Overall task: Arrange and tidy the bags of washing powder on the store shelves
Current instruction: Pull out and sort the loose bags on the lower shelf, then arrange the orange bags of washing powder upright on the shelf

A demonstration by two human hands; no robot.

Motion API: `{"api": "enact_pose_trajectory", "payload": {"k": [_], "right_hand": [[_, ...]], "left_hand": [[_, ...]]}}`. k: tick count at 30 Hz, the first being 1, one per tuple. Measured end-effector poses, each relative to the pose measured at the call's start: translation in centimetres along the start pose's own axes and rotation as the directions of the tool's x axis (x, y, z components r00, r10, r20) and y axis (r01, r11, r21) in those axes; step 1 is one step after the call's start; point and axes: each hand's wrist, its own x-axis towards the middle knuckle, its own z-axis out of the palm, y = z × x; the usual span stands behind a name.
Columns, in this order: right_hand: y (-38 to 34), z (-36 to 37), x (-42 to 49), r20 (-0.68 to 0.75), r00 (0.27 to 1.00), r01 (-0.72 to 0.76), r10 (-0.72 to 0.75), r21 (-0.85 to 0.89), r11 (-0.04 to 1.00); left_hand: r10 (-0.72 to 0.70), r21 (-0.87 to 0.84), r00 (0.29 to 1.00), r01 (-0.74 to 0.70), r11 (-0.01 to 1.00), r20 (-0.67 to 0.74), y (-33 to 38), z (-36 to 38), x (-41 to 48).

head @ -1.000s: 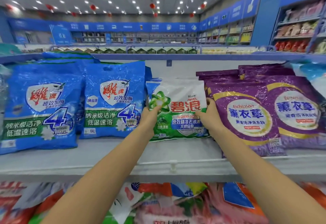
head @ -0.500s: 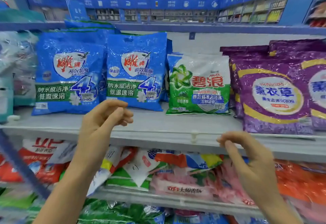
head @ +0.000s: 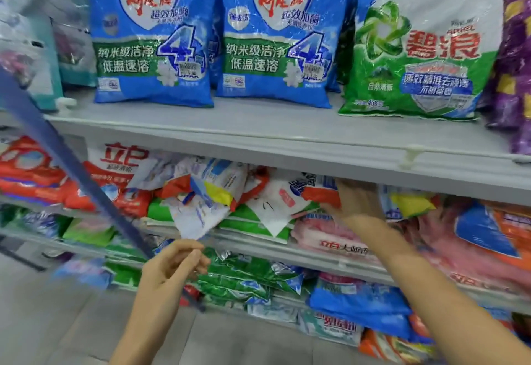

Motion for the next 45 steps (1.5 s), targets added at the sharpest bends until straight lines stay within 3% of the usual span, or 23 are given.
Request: {"api": "enact_pose_trajectory", "payload": {"k": [2,7,12,17,19,24,27,29,31,33,36,39,42,45], "right_hand": [[-0.4,0.8,1.7,0.020,1.000,-0.022,0.024,-0.082,0.996],[-0.3,1.2,2.3,-0.182,0.983,-0.064,0.026,-0.205,0.977],[0.8,-0.5,0.5,-0.311,0.935,-0.177,0.174,0.018,0.984],[1.8,-1.6,-5.1,-0.492,0.846,-0.043,0.206,0.323,0.945],[1.7,-2.5,-6.6,-0.430,0.856,-0.041,0.287,0.498,0.866],[-0.1,-5.7,-10.5,-0.445,0.861,0.155,0.247,0.691,0.706],[-2.1,-8.7,-12.3,-0.471,0.830,0.287,0.299,0.820,0.495],[-3.2,-10.8,-13.0,-0.457,0.788,0.324,0.412,0.878,0.353],[-3.9,-13.0,-13.4,-0.341,0.755,0.311,0.559,0.938,0.152],[-4.2,-14.5,-13.7,-0.197,0.772,0.280,0.604,0.959,-0.045],[-4.6,-15.9,-14.6,-0.099,0.833,0.260,0.545,0.939,-0.227],[-4.2,-17.4,-15.1,-0.050,0.886,0.205,0.461,0.934,-0.294],[-2.6,-19.4,-15.7,-0.125,0.881,0.244,0.457,0.946,-0.212],[-1.1,-21.2,-16.3,-0.241,0.858,0.331,0.453,0.935,-0.128]], "left_hand": [[-0.033,0.022,0.999,0.033,0.999,0.022,-0.8,-0.5,-0.4],[-0.067,-0.007,0.997,0.068,0.998,0.026,-1.5,-1.7,-0.6],[-0.051,0.010,0.996,0.051,0.999,0.077,-1.4,-2.7,0.2],[-0.028,0.031,0.984,0.023,0.999,0.174,-0.7,-1.8,1.1],[-0.019,0.043,0.970,0.009,0.999,0.242,-0.4,-0.9,1.5],[-0.039,0.086,0.896,0.001,0.996,0.442,0.5,2.9,2.0],[-0.080,0.198,0.820,-0.042,0.979,0.567,0.4,5.7,1.7],[-0.116,0.236,0.756,-0.051,0.970,0.644,0.5,7.2,1.2],[-0.116,0.204,0.718,-0.038,0.978,0.687,1.0,8.4,0.7],[-0.088,0.169,0.718,-0.041,0.985,0.690,1.6,9.3,0.4],[0.023,0.026,0.705,-0.059,0.998,0.709,2.6,9.9,-0.1],[0.118,-0.192,0.740,0.015,0.981,0.662,3.7,10.1,-1.8],[0.191,-0.427,0.807,0.083,0.900,0.559,5.9,10.9,-2.4],[0.262,-0.511,0.823,0.040,0.859,0.505,9.3,11.2,-1.7]]}}
